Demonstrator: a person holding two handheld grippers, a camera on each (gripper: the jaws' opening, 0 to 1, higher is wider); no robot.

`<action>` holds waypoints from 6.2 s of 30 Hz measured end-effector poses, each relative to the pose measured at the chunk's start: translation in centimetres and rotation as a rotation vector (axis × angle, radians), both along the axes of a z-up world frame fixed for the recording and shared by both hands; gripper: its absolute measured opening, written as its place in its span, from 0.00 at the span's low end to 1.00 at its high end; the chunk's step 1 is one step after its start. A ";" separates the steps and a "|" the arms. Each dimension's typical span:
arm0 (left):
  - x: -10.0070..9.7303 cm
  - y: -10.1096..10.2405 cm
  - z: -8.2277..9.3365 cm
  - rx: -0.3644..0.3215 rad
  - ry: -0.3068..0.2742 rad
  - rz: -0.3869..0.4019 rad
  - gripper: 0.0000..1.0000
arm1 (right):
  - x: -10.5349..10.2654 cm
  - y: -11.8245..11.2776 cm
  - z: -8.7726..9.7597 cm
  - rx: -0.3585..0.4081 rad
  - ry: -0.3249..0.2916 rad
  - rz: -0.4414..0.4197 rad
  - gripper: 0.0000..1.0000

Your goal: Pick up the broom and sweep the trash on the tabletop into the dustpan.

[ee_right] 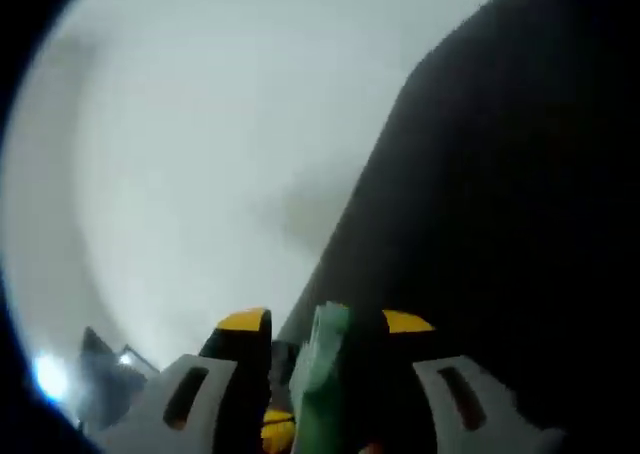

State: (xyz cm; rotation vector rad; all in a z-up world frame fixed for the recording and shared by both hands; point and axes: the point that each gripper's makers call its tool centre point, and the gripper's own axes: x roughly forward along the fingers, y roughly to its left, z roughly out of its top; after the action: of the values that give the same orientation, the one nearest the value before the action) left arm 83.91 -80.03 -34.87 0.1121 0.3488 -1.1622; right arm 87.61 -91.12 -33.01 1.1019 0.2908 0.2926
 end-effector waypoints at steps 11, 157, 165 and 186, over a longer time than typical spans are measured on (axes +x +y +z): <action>-0.2 0.1 0.0 -0.017 0.012 0.004 0.00 | 0.0 0.4 -0.7 0.013 0.024 0.007 0.15; -3.2 12.2 6.4 -0.212 -0.116 0.240 0.15 | -6.5 2.4 4.6 -0.317 -0.344 0.098 0.35; -7.1 15.8 6.2 -0.180 -0.175 0.268 0.18 | -7.9 3.5 5.3 -0.511 -0.488 0.211 0.36; -10.5 19.9 7.6 -0.290 -0.332 0.313 0.22 | -13.5 7.4 6.8 -0.811 -0.818 0.338 0.47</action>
State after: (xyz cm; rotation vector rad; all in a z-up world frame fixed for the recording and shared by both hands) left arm 73.44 -60.14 -27.32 -0.0054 -0.0961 -0.8544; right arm 74.08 -83.71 -26.19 0.0749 -0.1474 0.8109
